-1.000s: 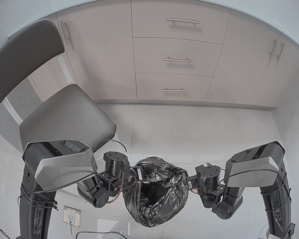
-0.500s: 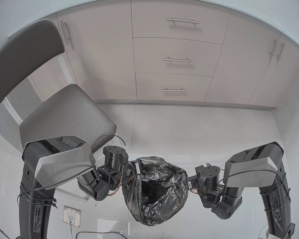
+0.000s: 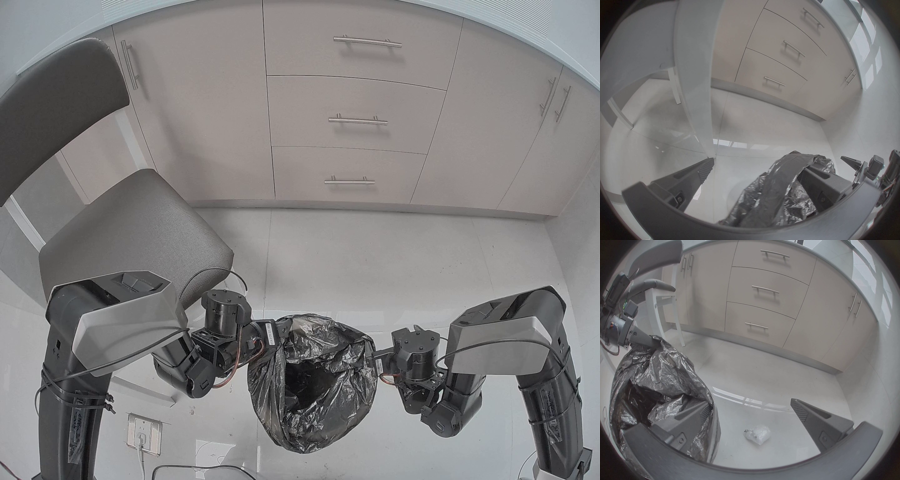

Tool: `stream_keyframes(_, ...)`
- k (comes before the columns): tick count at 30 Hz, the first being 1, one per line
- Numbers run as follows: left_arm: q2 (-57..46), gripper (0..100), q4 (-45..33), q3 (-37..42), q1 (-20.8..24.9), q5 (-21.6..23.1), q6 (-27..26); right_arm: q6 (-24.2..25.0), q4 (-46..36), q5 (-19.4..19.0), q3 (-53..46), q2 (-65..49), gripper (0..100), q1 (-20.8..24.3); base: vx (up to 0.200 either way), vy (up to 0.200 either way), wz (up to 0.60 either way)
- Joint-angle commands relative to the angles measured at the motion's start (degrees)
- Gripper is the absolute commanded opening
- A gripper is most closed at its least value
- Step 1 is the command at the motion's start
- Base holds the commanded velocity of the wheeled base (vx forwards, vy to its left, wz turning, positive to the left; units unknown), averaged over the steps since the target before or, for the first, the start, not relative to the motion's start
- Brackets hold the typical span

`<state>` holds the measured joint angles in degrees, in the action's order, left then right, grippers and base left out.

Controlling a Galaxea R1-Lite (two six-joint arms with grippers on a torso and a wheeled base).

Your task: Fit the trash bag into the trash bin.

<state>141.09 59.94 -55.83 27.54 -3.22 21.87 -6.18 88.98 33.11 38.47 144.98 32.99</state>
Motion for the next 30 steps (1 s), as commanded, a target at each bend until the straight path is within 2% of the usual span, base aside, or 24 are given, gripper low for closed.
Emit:
stream_keyframes(1, 1.38, 100, -0.18, -1.30, -1.52, -0.03, -0.16, 0.47, 1.02, 0.03, 1.52, 0.92, 100, -1.00, 0.000, 0.000, 0.00)
stream_keyframes(11, 3.57, 100, -2.81, -4.28, -2.49, -0.03, -0.42, 0.82, 1.02, 0.03, 3.36, 2.41, 100, -2.23, 0.000, 0.000, 0.00)
stream_keyframes(18, 6.04, 100, -4.66, -6.57, -3.63, 0.14, -3.94, 0.82, 1.02, -0.06, 4.24, 3.55, 100, -2.67, 0.000, 0.000, 0.00)
stream_keyframes(30, 6.74, 100, -13.80, -10.26, -4.34, 0.05, -5.17, 0.73, 1.02, -0.06, 4.33, 4.43, 100, -2.67, 0.000, 0.000, 0.00)
